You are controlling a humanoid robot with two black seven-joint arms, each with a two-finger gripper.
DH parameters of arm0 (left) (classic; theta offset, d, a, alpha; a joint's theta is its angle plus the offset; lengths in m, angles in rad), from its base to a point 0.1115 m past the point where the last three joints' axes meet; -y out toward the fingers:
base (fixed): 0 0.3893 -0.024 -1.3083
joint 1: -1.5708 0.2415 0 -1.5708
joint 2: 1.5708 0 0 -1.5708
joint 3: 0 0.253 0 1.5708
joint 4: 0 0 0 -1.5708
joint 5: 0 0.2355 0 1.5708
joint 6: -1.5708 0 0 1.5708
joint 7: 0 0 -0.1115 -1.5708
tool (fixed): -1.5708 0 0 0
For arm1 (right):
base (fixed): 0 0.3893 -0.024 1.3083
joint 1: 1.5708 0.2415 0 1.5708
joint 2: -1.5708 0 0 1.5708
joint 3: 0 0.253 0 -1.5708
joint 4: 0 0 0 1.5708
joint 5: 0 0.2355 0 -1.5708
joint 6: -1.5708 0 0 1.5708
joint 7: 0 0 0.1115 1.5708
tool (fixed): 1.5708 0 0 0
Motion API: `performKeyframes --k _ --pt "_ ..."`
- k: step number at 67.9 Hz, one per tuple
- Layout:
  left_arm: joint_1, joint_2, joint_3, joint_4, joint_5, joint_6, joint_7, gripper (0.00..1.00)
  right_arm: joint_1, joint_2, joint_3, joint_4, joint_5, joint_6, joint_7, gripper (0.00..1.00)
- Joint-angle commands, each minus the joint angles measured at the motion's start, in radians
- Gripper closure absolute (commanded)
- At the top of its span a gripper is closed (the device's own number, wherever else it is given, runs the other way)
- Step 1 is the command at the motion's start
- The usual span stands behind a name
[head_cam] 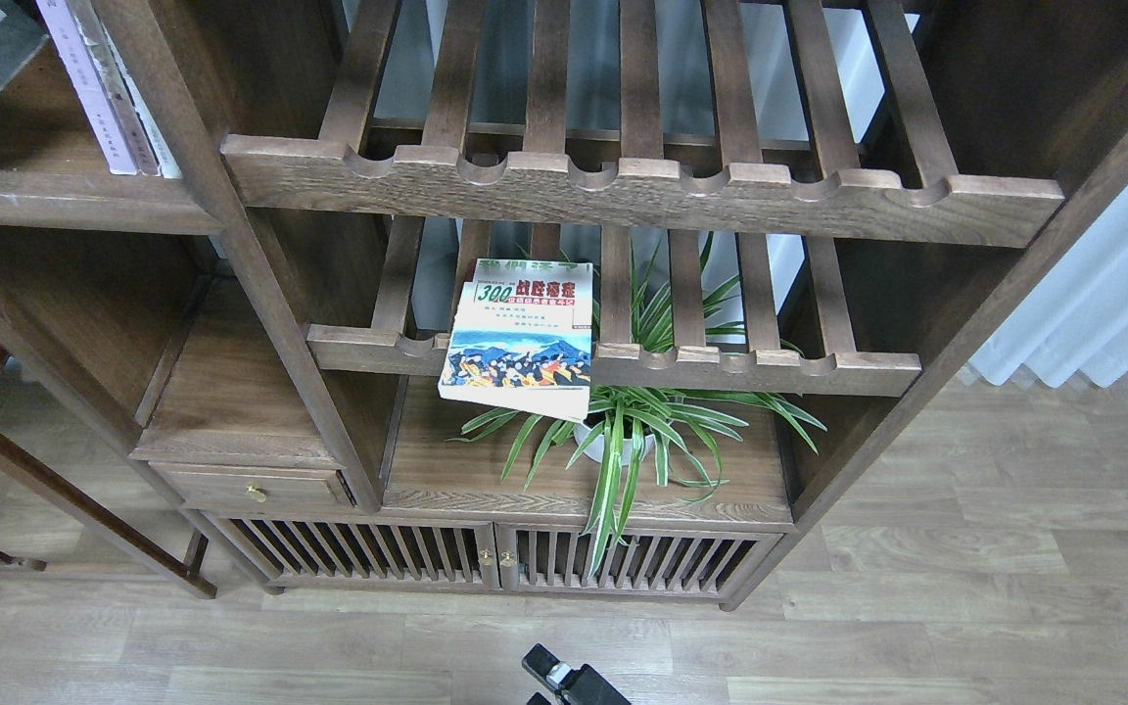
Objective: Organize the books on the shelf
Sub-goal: 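Insert the green-cover book into the side shelf with the left gripper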
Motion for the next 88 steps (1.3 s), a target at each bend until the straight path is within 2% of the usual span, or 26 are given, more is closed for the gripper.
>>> performKeyframes --k 1,18,47,67,88 --pt "-0.028 0.02 0.015 0.005 0.061 0.0 0.019 0.93 0.001 0.004 0.0 0.0 0.0 0.0 -0.001 0.0" --pt "-0.171 0.02 0.051 0.05 0.267 0.0 0.02 0.93 -0.002 0.001 0.0 0.0 0.001 0.0 0.0 0.0" --pt "-0.531 0.011 0.32 0.294 0.37 0.0 0.02 0.93 -0.001 0.001 0.001 0.0 0.003 0.0 0.0 0.0" --pt "-0.634 -0.015 0.475 0.338 0.416 0.0 0.023 0.93 0.005 0.004 0.001 0.0 0.004 0.0 0.005 0.0" --pt "-0.656 -0.005 0.5 0.357 0.426 0.0 0.028 0.93 0.013 0.005 0.0 0.0 0.006 0.0 0.008 0.0"
